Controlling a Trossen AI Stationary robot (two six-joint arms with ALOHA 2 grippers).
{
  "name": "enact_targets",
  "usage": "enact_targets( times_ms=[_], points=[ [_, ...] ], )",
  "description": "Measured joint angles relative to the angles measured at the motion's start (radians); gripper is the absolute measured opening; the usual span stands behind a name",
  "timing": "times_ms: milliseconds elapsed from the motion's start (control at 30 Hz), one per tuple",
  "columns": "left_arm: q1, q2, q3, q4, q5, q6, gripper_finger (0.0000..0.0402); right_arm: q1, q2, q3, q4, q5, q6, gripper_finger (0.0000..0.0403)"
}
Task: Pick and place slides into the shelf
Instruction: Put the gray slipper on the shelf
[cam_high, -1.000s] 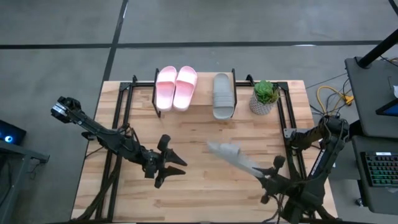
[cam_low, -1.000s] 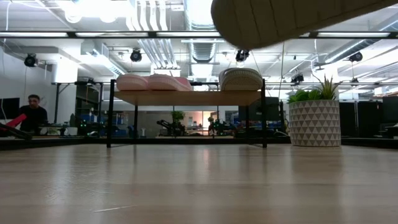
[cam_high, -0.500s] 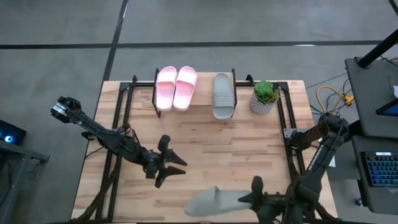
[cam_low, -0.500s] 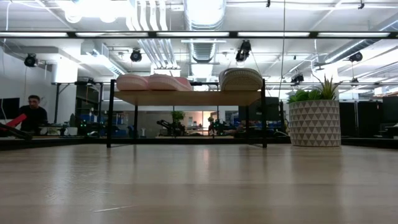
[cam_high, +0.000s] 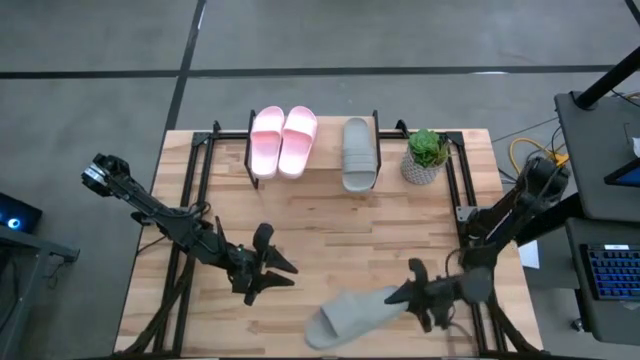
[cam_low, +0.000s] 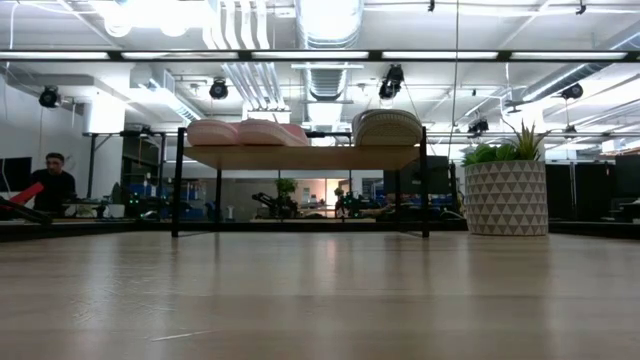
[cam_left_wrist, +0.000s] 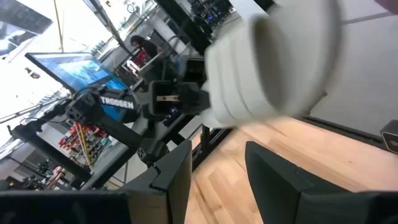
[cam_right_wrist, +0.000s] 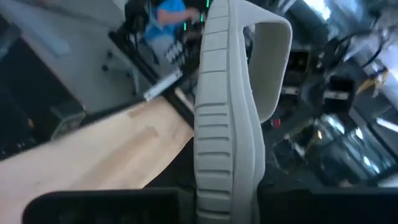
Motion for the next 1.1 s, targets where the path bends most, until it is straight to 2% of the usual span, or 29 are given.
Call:
enact_targets(
  times_ms=[67,233,400,533,633,733,967,1100],
  points=[
    [0.0,0.006,0.0,0.0,-0.001,0.0,0.0135,-0.024,-0.039,-0.074,0.073,-0.04,-0.023,0.0042],
    [0.0,0.009,0.0,0.007,-0.004,0.014,0.0135,-0.083,-0.118,-0.171,0.089,-0.017,-0.02,0.0042],
    [0.001,0.037,0.004,0.011,-0.017,0.017,0.0135,-0.114,-0.172,-0.205,0.096,-0.012,-0.016,0.0042],
    [0.016,0.07,0.007,0.046,-0.123,0.027,0.0135,-0.132,-0.173,-0.219,0.095,-0.02,-0.017,0.0042],
    [0.027,0.092,0.007,0.057,-0.13,0.025,0.0135,-0.143,-0.173,-0.23,0.091,0.034,-0.017,0.0042],
    [0.029,0.108,0.014,0.058,-0.13,0.023,0.0135,-0.151,-0.173,-0.239,0.089,0.021,-0.023,0.0042],
    [0.034,0.122,0.026,0.002,-0.127,-0.002,0.0135,-0.148,-0.173,-0.244,0.063,0.07,-0.017,0.0042],
    [0.035,0.11,0.023,-0.055,-0.132,-0.053,0.0158,-0.149,-0.173,-0.244,0.054,0.077,-0.016,0.0042]
  ],
)
